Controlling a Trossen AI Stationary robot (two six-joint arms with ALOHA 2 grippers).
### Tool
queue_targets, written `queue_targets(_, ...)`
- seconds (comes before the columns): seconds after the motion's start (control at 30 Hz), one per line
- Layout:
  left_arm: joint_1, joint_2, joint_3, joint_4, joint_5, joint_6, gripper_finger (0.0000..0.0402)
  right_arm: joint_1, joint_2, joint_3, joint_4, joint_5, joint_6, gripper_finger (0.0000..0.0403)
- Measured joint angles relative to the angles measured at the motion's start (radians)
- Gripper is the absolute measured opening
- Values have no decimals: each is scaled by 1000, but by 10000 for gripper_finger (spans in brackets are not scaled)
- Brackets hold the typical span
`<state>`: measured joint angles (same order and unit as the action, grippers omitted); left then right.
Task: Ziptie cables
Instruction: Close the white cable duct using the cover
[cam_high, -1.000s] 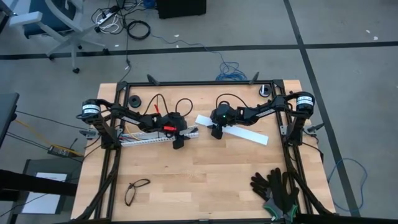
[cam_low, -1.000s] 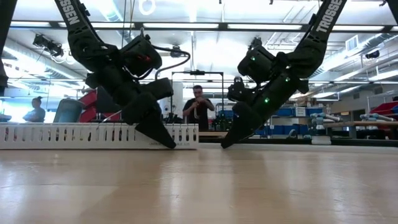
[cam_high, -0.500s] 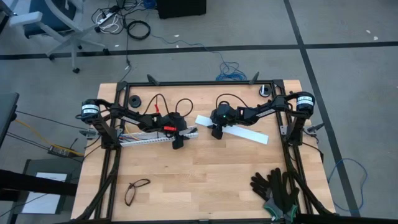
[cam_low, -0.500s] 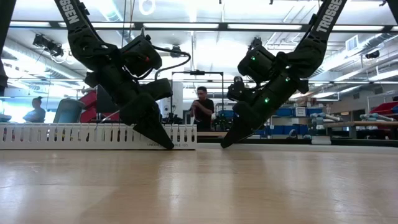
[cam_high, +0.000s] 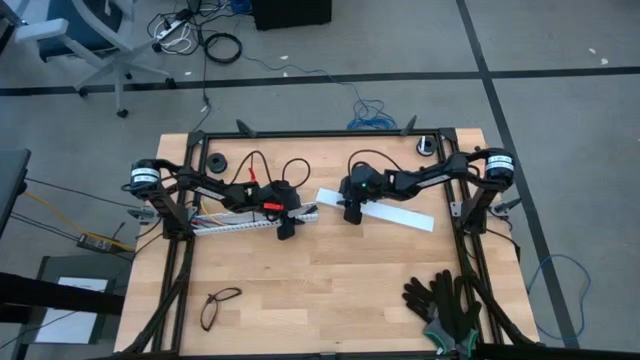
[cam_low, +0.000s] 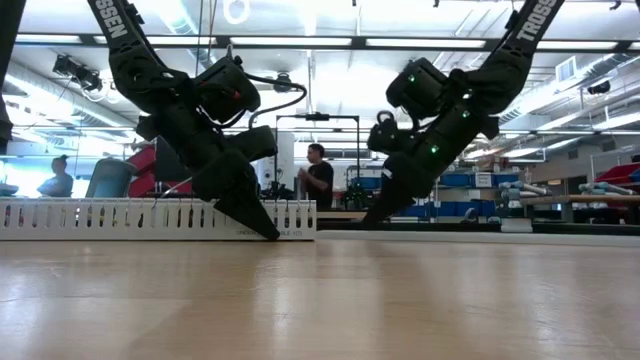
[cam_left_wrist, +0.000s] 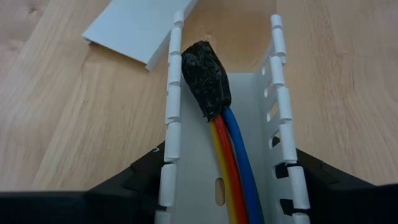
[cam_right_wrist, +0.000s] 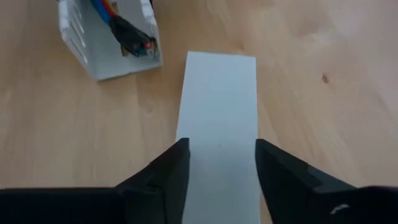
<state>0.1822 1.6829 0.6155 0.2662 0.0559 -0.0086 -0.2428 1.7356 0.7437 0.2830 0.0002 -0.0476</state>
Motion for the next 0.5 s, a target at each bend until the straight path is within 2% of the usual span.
queue_targets(0.13,0,0,0,0,0,-14,219,0,-3,0,-7,-8,-8,132)
queue_targets(0.27,0,0,-1,1,0,-21,219,0,-3,0,0,-10,-7,128)
queue_targets(0.4,0,1,-2,6,-1,-22,219,0,-3,0,23,-32,-1,153)
queue_targets(0.5,0,1,-2,8,0,-22,219,0,-3,0,35,-33,2,190)
